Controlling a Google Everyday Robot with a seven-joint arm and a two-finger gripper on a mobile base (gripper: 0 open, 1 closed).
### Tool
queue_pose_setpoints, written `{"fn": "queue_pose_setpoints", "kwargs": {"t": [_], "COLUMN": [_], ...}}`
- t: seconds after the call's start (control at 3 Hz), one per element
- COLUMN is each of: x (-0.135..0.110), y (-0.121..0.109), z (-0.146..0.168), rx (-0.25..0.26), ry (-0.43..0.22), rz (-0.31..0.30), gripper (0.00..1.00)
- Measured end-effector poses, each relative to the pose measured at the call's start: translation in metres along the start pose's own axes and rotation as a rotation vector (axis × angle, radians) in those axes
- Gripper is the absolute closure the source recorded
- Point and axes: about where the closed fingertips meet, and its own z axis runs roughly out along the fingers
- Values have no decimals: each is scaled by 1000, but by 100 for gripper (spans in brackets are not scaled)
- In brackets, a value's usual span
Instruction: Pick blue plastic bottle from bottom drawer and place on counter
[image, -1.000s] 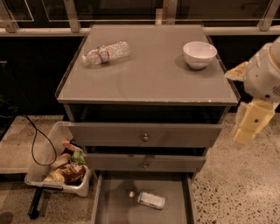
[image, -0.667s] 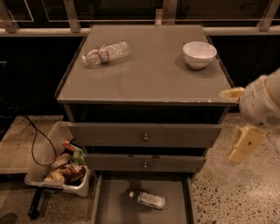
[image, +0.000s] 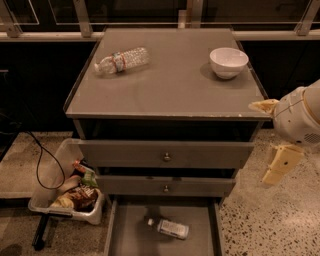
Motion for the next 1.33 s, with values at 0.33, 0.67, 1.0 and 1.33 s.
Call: {"fn": "queue_pose_setpoints", "kwargs": {"t": [0.33,0.67,1.0,1.33], "x": [-1,10,39,71], "y": [9,24,43,52], "z": [21,62,124,180], "rx": [-31,-36,-25,-17], "ry": [19,84,104,54], "rz": [5,18,45,76], "gripper": [0,0,0,0]}}
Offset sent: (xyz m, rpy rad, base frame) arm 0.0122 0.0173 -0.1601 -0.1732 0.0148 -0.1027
